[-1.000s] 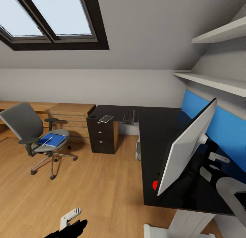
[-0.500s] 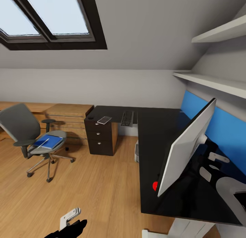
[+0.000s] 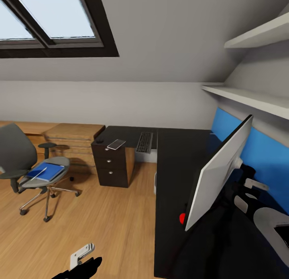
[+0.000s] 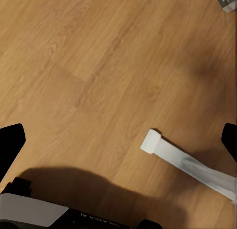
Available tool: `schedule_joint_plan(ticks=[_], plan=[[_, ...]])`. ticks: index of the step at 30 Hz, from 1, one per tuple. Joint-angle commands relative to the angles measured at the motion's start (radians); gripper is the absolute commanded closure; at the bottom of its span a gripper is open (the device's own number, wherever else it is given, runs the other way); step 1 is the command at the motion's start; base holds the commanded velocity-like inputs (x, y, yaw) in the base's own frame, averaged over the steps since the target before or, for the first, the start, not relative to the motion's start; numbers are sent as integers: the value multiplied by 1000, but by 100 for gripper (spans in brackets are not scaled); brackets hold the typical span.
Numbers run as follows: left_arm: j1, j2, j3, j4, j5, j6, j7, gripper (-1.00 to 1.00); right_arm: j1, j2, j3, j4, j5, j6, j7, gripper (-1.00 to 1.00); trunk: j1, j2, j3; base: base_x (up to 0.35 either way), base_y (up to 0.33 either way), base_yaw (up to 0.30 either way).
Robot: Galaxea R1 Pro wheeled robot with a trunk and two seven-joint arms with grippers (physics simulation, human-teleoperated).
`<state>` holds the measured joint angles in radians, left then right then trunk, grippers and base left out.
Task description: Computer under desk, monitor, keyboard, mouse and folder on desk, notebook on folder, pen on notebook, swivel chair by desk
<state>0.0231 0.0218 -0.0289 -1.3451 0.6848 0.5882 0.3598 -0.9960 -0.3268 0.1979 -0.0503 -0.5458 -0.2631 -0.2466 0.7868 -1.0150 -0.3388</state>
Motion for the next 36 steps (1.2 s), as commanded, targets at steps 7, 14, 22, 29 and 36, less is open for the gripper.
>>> schedule_joint_plan(ticks=[7,14,22,29,36], plan=[[0,1,-3,-2,10,1,10,-100,-1,0,15,-2,0,-1,-2,100,0,-1,-1,69,-51,0],[0,1,-2,-2,10,1,10,-100,-1,2,16,-2,0,-1,-3,100,0,-1,-1,41,-5,0],[0,1,-2,-2,10,1,10,-100,-1,3,18,-4,0,-1,-3,100,0,-1,-1,12,0,0],[0,3,0,-2,10,1,10,-100,-1,3,18,-6,0,-1,-3,100,0,-1,-1,0,0,0],[0,3,0,-4,11,0,10,-100,-1,3,18,-6,0,-1,-3,100,0,-1,-1,92,-19,0]])
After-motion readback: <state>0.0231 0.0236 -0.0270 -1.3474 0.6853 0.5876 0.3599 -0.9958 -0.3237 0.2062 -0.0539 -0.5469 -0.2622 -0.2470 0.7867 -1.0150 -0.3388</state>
